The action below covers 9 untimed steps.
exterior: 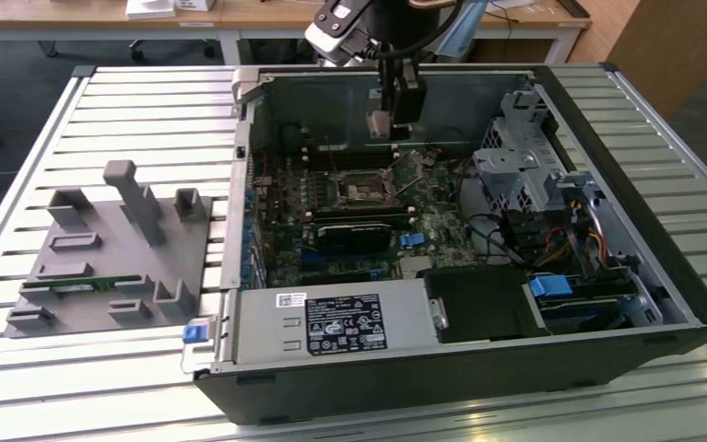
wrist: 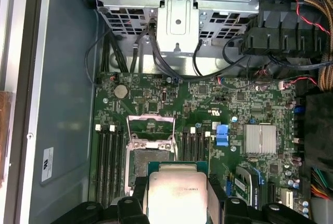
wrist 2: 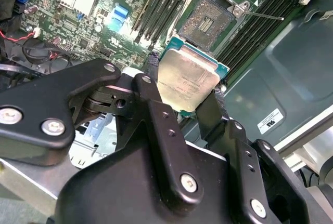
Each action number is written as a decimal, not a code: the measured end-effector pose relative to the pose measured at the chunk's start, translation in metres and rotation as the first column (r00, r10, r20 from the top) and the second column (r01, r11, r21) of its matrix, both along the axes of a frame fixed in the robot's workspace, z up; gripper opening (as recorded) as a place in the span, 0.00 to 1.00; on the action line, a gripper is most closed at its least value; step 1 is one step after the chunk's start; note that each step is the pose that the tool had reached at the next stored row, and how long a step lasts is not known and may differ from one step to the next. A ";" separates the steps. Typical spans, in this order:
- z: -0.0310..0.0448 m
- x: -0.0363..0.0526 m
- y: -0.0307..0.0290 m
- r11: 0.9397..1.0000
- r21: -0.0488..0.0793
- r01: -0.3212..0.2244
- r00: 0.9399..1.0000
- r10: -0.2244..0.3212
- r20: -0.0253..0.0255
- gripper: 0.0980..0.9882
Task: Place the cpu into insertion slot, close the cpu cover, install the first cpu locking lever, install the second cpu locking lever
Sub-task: 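Place the cpu into insertion slot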
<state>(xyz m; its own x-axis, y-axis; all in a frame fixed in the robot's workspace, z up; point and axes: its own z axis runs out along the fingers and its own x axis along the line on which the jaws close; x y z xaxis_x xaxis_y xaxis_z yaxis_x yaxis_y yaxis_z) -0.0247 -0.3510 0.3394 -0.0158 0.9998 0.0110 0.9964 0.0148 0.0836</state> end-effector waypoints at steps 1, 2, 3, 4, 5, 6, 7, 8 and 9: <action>-0.0004 -0.0002 0.0000 1.000 0.000 0.000 1.000 0.000 0.000 0.49; -0.0007 -0.0004 0.0000 1.000 0.000 0.000 1.000 0.000 0.000 0.49; -0.0010 -0.0005 0.0000 1.000 0.000 0.000 1.000 0.000 0.000 0.49; -0.0014 -0.0006 0.0000 1.000 0.000 0.000 1.000 0.000 0.000 0.49; -0.0018 -0.0007 0.0000 1.000 0.000 0.000 1.000 0.000 0.000 0.49; -0.0021 -0.0008 0.0000 1.000 0.000 0.000 1.000 0.000 0.000 0.49; -0.0024 -0.0009 0.0000 1.000 0.000 0.000 1.000 0.000 0.000 0.49; -0.0028 -0.0010 0.0000 1.000 0.000 0.000 1.000 0.000 0.000 0.49; -0.0032 -0.0011 0.0000 1.000 0.000 0.000 1.000 0.000 0.000 0.49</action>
